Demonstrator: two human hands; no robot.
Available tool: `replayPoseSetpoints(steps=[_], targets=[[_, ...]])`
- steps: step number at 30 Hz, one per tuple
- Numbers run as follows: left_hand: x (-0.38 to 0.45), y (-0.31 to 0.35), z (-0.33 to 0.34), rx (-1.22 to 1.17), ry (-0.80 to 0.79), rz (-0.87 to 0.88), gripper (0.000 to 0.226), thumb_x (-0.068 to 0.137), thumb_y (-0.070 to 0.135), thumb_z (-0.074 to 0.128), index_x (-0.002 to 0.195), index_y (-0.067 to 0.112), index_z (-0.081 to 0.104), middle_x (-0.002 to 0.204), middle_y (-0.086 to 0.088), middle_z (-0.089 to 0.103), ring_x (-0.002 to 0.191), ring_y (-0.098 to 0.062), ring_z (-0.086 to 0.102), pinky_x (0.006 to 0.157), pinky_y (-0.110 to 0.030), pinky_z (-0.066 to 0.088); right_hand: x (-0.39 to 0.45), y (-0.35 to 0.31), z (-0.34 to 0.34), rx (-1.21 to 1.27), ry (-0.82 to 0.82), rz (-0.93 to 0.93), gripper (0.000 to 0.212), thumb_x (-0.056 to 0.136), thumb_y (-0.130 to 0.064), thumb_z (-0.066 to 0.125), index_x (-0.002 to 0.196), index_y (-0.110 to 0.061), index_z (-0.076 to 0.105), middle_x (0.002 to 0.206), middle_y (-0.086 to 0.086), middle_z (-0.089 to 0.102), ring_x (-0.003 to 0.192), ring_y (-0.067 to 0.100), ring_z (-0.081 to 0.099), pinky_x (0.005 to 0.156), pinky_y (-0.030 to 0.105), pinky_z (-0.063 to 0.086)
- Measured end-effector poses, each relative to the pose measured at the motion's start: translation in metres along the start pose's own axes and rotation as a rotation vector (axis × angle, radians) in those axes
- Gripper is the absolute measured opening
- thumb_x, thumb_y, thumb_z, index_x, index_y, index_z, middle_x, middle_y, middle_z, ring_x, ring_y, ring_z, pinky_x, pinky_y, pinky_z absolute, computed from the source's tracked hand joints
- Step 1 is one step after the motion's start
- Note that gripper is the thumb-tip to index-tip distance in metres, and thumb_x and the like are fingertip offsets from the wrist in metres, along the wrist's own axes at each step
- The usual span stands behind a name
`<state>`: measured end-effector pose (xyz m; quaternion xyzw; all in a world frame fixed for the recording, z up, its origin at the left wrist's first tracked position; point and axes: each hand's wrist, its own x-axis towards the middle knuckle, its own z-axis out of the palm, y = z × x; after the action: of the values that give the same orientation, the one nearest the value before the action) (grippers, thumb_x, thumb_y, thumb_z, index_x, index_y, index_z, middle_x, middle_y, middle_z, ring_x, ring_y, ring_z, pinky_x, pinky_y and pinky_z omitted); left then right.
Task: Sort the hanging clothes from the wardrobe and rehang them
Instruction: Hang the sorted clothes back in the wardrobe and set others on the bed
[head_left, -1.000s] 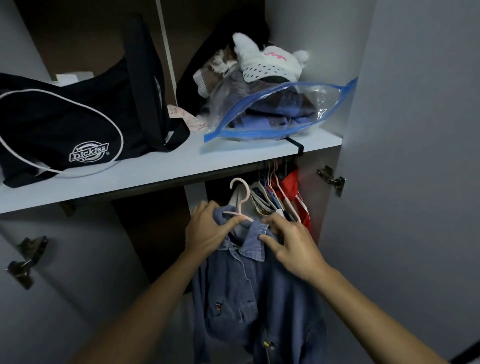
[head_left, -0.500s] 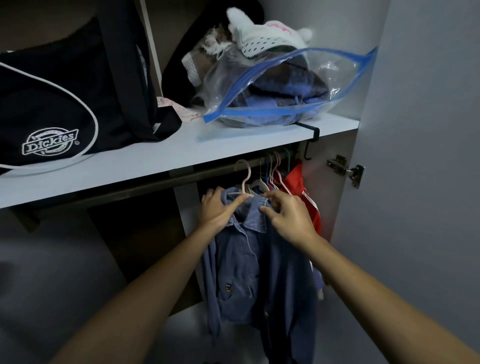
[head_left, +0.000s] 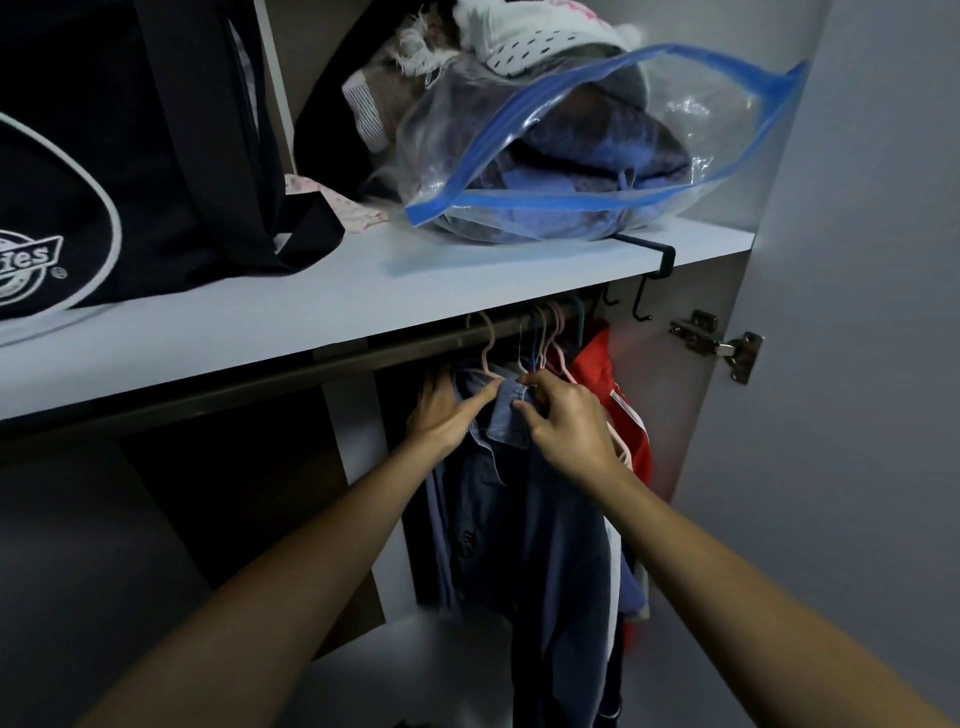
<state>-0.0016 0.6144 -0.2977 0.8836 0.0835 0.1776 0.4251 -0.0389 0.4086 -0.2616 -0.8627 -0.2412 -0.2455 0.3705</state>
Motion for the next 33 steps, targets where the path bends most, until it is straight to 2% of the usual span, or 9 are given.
replayPoseSetpoints(steps=[9, 13, 16, 19, 21, 24, 27, 30, 33], targets=[[0.048, -0.027, 0.020, -0.015, -0.076, -0.001, 0.088, 0.067, 0.101, 0.055, 0.128, 0.039, 0.065, 0.129, 0.011, 0.069, 0.119, -0.012, 0.066, 0.106, -0.042, 0.052, 0.012, 0.017, 0.028, -0.077, 0.041, 0.009, 0.028, 0.096, -0.027, 0.068, 0.123, -0.022, 0.067, 0.103, 0.003, 0.078, 0.095, 0.029, 0.073, 0.074, 0.042, 0.056], [0.043, -0.026, 0.026, -0.035, -0.091, 0.014, 0.088, 0.065, 0.101, 0.056, 0.125, 0.037, 0.065, 0.129, 0.009, 0.068, 0.120, -0.014, 0.065, 0.107, -0.041, 0.051, 0.003, 0.031, 0.038, -0.145, 0.053, -0.001, 0.028, 0.096, -0.026, 0.066, 0.123, -0.021, 0.063, 0.097, 0.002, 0.077, 0.089, 0.031, 0.072, 0.072, 0.044, 0.055], [0.040, -0.022, 0.031, -0.049, -0.099, 0.005, 0.100, 0.061, 0.105, 0.052, 0.131, 0.033, 0.061, 0.135, 0.004, 0.065, 0.125, -0.020, 0.062, 0.109, -0.044, 0.049, 0.002, 0.037, 0.042, -0.200, 0.075, -0.041, 0.025, 0.094, -0.020, 0.068, 0.118, -0.019, 0.064, 0.092, 0.000, 0.075, 0.086, 0.029, 0.068, 0.075, 0.040, 0.045], [0.039, -0.015, 0.031, -0.038, -0.109, -0.001, 0.110, 0.058, 0.107, 0.049, 0.138, 0.031, 0.057, 0.140, 0.002, 0.062, 0.128, -0.023, 0.059, 0.110, -0.046, 0.047, 0.001, 0.042, 0.044, -0.329, 0.107, -0.075, 0.025, 0.092, -0.022, 0.069, 0.116, -0.019, 0.063, 0.102, -0.002, 0.065, 0.094, 0.025, 0.054, 0.076, 0.035, 0.028], [0.042, -0.016, 0.034, -0.029, -0.123, 0.000, 0.109, 0.060, 0.106, 0.048, 0.141, 0.033, 0.053, 0.143, 0.002, 0.060, 0.130, -0.022, 0.058, 0.111, -0.047, 0.046, 0.000, 0.044, 0.046, -0.409, 0.119, -0.084, 0.027, 0.092, -0.024, 0.068, 0.117, -0.017, 0.061, 0.106, 0.002, 0.055, 0.098, 0.024, 0.046, 0.078, 0.033, 0.024], [0.049, -0.018, 0.037, -0.027, -0.146, -0.005, 0.104, 0.062, 0.105, 0.050, 0.140, 0.036, 0.053, 0.143, 0.003, 0.060, 0.131, -0.022, 0.058, 0.112, -0.048, 0.045, -0.001, 0.047, 0.050, -0.493, 0.101, -0.067, 0.026, 0.095, -0.025, 0.063, 0.119, -0.017, 0.057, 0.108, 0.005, 0.049, 0.098, 0.024, 0.043, 0.081, 0.036, 0.030], [0.044, -0.008, 0.033, -0.017, -0.144, -0.034, 0.115, 0.059, 0.106, 0.046, 0.145, 0.031, 0.050, 0.148, 0.000, 0.056, 0.136, -0.024, 0.054, 0.115, -0.046, 0.043, -0.004, 0.053, 0.051, -0.538, 0.070, -0.036, 0.029, 0.097, -0.024, 0.060, 0.124, -0.016, 0.055, 0.108, 0.005, 0.047, 0.098, 0.026, 0.044, 0.084, 0.038, 0.035], [0.033, 0.001, 0.027, 0.010, -0.130, -0.031, 0.111, 0.063, 0.102, 0.049, 0.145, 0.026, 0.052, 0.148, -0.004, 0.056, 0.137, -0.026, 0.054, 0.113, -0.044, 0.044, -0.009, 0.055, 0.046, -0.509, -0.011, -0.021, 0.037, 0.099, -0.026, 0.057, 0.135, -0.016, 0.051, 0.112, 0.007, 0.046, 0.101, 0.028, 0.046, 0.088, 0.041, 0.040], [0.021, 0.008, 0.018, 0.107, -0.138, -0.104, 0.113, 0.068, 0.101, 0.046, 0.152, 0.026, 0.046, 0.156, -0.007, 0.049, 0.142, -0.030, 0.048, 0.115, -0.046, 0.042, -0.016, 0.047, 0.033, -0.415, -0.100, 0.005, 0.044, 0.098, -0.032, 0.057, 0.140, -0.019, 0.047, 0.118, 0.007, 0.045, 0.105, 0.028, 0.046, 0.094, 0.044, 0.042]])
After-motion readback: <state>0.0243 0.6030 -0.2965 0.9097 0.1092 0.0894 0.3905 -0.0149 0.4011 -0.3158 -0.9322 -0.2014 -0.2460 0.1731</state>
